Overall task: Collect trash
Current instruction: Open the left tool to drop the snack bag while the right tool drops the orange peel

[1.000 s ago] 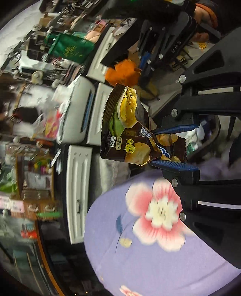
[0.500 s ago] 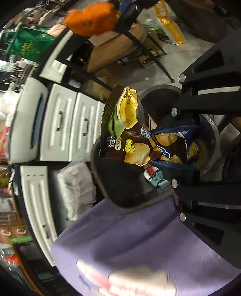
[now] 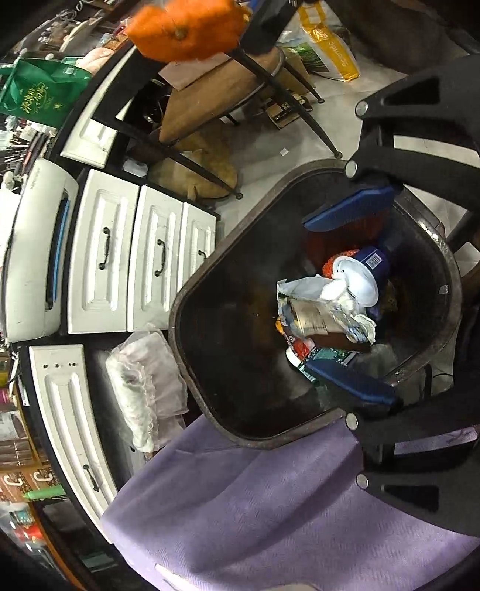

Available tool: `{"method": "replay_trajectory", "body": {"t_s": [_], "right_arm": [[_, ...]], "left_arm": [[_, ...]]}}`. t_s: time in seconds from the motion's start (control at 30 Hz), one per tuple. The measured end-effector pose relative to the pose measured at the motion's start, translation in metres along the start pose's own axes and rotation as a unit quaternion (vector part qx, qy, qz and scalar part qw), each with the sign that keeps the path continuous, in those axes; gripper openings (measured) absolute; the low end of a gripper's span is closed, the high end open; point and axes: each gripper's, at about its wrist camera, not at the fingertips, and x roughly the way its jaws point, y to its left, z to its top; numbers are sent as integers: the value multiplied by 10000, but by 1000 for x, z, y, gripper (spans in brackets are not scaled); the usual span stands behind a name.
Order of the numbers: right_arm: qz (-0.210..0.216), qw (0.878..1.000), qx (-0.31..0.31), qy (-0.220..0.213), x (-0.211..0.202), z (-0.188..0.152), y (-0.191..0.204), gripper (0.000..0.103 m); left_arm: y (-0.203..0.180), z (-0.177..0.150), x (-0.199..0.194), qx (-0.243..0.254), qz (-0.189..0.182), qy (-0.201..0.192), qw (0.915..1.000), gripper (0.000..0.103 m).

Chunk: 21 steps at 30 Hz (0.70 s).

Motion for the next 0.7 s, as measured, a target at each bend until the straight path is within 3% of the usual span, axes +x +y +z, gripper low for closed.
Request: {"method": "replay_trajectory", "body": {"t_s": [0.23, 0.33, 0.5, 0.7], "right_arm": [[35, 9999, 61, 121, 10, -2, -2, 12], [144, 9996, 29, 257, 20, -3, 1, 12], [385, 9971, -321, 564, 47, -7, 28, 12], [608, 9902, -653, 1072, 96, -16, 58, 12]], "left_arm": [[-4, -5, -46, 164, 111, -617, 9979, 82], [4, -8, -73, 7, 131, -914, 9957, 86], [20, -7, -108, -400, 97, -1320, 9904, 90], [23, -4, -128, -428, 221, -1595, 9860, 91]]}}
